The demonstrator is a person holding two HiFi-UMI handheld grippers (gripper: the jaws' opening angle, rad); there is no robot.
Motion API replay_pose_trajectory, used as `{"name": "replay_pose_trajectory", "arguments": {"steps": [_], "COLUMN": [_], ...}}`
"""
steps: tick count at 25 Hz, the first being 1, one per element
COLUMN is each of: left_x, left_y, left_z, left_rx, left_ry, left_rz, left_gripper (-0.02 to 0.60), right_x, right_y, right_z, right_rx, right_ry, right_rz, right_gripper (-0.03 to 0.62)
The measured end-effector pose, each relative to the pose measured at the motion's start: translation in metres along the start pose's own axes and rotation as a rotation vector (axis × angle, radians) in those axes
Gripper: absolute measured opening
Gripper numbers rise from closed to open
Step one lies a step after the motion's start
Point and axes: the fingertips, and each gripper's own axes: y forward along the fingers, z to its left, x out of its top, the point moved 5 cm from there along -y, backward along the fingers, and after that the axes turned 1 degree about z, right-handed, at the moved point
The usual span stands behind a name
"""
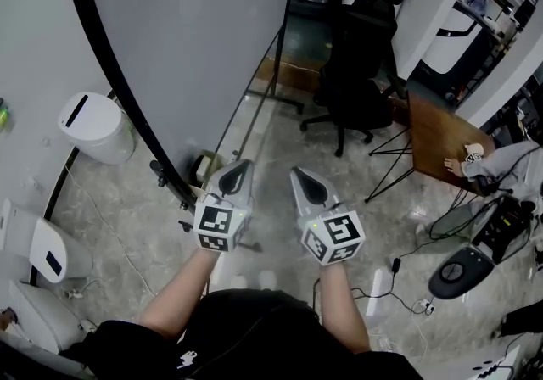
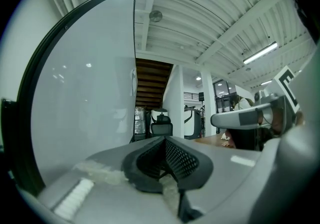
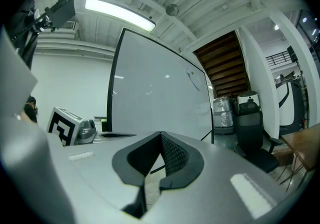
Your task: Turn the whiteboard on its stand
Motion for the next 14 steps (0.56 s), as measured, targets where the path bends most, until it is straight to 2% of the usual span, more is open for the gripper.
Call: {"name": "replay_pose_trajectory", "arguments": {"steps": [14], "left_x": [-0.0016], "left_y": [-0.0049], "left_z": [0.0041], "left_rx": [-0.019], "left_ry": [-0.003], "left_rz": [-0.004], "left_gripper": [0.003], "right_x": [-0.0009], "right_y": [0.0089], "right_z": [0.0057], "right_rx": [0.021], "right_ry": [0.004], "right_rz": [0.005], "right_gripper": [0.008]}}
